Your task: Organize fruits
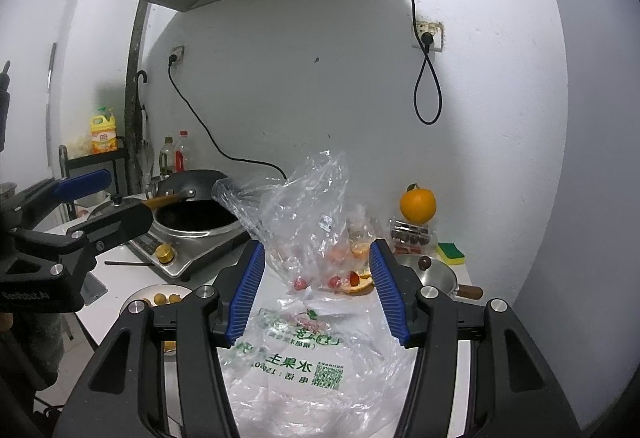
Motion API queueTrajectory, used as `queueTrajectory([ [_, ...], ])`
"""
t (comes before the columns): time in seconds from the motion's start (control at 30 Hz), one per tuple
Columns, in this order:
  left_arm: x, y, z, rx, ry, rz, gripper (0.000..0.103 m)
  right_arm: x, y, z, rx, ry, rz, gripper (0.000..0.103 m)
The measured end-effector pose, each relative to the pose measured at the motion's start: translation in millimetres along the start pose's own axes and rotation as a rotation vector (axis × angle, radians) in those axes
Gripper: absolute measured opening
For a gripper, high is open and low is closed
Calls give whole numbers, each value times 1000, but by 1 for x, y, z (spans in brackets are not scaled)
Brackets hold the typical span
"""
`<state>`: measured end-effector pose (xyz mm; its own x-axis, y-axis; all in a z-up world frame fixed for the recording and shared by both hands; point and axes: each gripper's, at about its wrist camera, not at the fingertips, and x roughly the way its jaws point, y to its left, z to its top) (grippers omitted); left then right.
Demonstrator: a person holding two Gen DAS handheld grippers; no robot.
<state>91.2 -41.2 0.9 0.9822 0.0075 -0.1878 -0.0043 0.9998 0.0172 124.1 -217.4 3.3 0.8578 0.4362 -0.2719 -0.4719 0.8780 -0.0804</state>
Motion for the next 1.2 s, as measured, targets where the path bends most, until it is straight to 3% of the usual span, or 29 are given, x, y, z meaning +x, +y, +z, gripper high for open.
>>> queueTrajectory([
  [1.2,-3,-4,2,34,-19,7,97,2,-3,4,6,-8,1,58],
])
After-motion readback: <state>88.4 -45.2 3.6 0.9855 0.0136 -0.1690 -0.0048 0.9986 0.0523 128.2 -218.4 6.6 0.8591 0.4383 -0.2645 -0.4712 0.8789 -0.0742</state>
